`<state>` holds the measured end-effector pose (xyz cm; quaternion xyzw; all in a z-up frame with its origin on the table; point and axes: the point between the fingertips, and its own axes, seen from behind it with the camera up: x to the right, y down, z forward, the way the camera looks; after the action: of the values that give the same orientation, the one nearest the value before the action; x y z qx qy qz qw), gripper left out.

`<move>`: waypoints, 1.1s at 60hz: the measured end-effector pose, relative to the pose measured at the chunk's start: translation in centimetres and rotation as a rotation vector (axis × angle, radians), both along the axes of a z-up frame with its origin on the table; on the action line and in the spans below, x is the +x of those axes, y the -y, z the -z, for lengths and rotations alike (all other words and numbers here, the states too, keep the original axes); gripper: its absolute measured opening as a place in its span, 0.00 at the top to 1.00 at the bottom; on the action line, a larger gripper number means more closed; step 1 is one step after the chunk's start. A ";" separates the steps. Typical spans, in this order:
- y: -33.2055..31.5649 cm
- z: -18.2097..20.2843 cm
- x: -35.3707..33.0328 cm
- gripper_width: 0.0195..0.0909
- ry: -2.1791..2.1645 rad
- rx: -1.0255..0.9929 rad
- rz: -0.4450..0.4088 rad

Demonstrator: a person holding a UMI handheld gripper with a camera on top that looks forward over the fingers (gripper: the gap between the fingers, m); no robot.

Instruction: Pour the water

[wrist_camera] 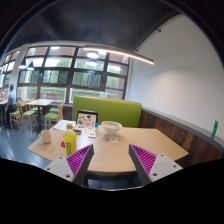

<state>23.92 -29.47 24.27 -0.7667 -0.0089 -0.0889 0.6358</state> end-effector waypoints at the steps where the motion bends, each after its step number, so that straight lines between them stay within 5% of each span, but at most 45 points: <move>1: -0.5 -0.2 0.4 0.14 -0.001 -0.003 0.001; 15: -0.7 0.2 1.1 0.13 -0.007 -0.006 0.003; 21: -1.7 1.0 -1.6 0.14 0.017 0.035 -0.088; 40: -10.4 11.9 -14.4 0.14 -0.077 -0.042 -0.238; 61: -23.2 13.6 -16.9 0.15 -0.064 0.089 -0.056; 63: -23.9 13.7 -17.1 0.18 -0.073 0.100 -0.054; 66: -25.0 14.3 -17.2 0.53 -0.090 0.092 -0.040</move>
<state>6.70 -4.47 9.96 -0.7395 0.0083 -0.0417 0.6718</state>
